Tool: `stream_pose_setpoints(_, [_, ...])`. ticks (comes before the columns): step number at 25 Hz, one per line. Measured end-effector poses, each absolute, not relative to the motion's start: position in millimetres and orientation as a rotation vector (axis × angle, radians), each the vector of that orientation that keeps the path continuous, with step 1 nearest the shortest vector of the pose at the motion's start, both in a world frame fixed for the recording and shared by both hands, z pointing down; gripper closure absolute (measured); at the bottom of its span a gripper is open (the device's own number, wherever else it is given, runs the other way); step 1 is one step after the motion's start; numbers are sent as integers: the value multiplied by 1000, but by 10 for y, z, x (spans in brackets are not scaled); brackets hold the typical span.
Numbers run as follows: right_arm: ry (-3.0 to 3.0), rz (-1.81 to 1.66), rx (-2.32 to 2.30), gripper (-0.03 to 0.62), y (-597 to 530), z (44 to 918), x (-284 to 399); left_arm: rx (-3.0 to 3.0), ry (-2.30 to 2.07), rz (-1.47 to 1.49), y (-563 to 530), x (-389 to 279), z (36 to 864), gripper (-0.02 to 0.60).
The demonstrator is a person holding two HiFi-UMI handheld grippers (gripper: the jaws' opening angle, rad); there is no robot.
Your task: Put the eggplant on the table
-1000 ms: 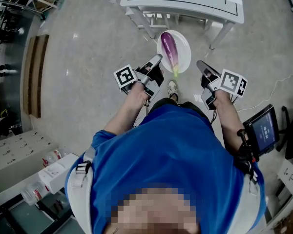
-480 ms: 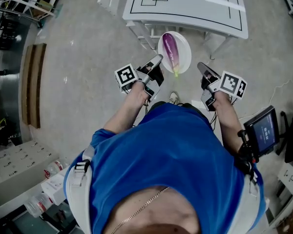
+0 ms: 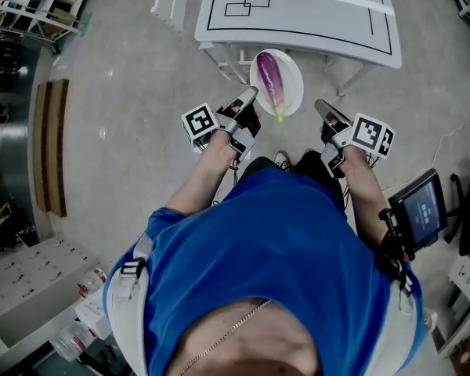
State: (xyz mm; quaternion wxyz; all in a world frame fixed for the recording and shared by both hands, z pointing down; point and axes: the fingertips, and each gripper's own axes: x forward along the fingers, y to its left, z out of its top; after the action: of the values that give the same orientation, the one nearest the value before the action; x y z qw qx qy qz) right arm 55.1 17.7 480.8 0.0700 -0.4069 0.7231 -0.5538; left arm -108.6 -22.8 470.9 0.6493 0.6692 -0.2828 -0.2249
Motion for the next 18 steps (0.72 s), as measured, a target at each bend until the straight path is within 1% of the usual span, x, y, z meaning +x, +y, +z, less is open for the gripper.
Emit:
stream_pose_setpoints(6, [2188, -1667, -1201, 591, -82, 4988, 668, 1517, -666, -517, -462, -994, 4918, 560])
stream_pose_setpoints(18, [2273, -1651, -1101, 591, -992, 4854, 898, 1511, -740, -596, -1254, -819, 4805, 560])
